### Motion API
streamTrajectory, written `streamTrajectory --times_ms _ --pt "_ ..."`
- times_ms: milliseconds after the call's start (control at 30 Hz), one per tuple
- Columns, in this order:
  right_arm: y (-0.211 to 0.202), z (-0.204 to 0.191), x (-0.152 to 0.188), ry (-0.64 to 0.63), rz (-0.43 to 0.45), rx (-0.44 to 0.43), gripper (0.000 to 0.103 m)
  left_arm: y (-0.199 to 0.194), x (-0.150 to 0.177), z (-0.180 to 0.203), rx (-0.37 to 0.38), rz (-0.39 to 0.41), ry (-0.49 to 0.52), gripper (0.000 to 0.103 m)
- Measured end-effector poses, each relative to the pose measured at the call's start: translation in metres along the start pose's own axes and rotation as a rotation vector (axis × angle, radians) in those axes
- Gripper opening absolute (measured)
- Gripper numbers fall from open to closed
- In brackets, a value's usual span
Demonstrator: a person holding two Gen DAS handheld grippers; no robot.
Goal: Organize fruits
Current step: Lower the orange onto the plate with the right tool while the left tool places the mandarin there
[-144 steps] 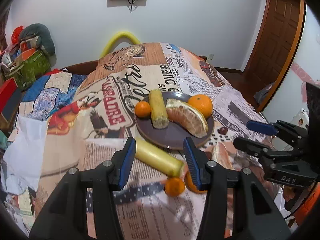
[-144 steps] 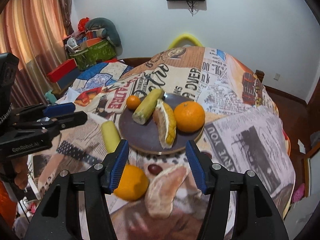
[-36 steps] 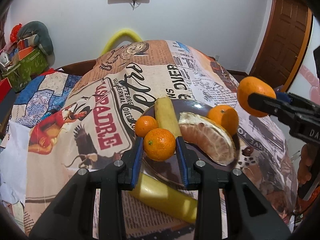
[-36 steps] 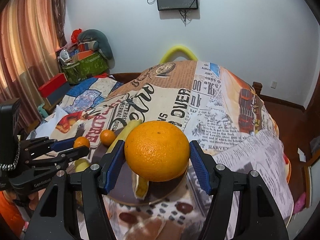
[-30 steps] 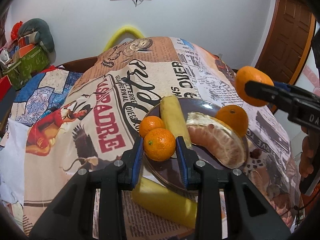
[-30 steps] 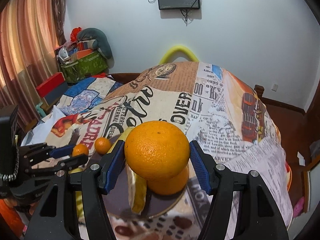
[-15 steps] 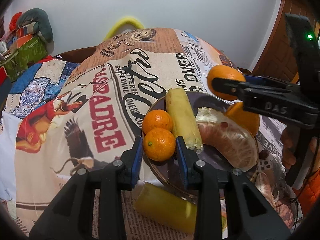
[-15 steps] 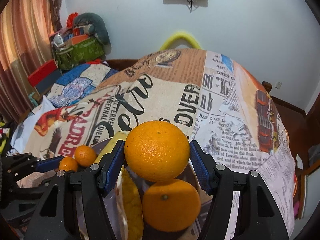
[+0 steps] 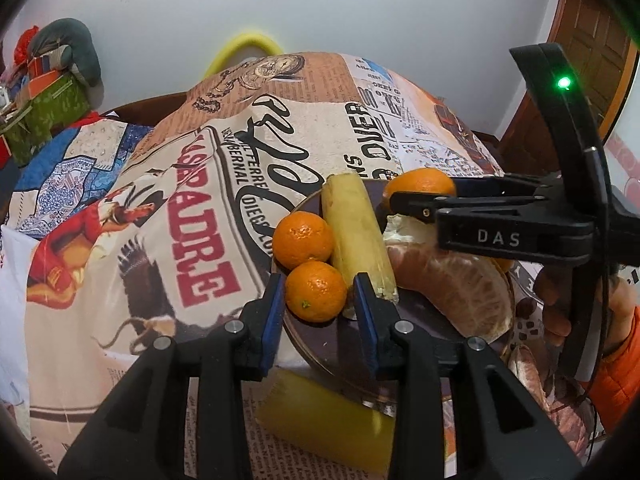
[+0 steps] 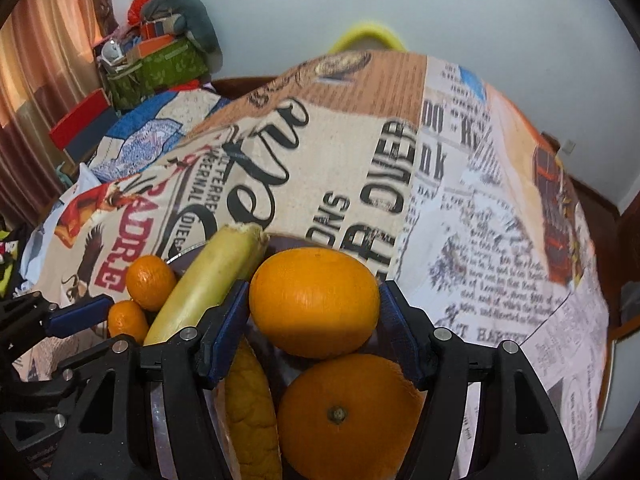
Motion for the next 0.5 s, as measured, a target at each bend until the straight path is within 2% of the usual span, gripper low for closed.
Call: streamTrajectory --times_ms 167,267,367,500 --pt "-0.004 0.007 0.002 0.041 -0.011 -0.042 0.063 -0.004 0.0 0.0 0.009 0.007 -0.014 0.035" --pt "-0.015 0.007 0.005 0.028 0.003 -0.032 0.063 -0.011 -0.001 0.003 0.013 0.016 -0.017 0.035" --pt "-0.032 0.007 0.011 0.02 0.028 -0.023 0.064 -0.021 -0.001 0.008 0.014 0.029 -0.016 0.041" --pt "-0.055 0.008 0.02 0.02 0.065 -0.009 0.064 -0.04 0.0 0.02 0.015 0.05 0.004 0.043"
Point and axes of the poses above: each gripper's, at about its wrist camera, not at the fingertips, and y roughly the way its jaws point, z to its right, x to its underside, the point moved 1 cm from there along y, roughly the way its jaws point, and after that the axes turned 11 degrees about x, right-handed, at the moved point
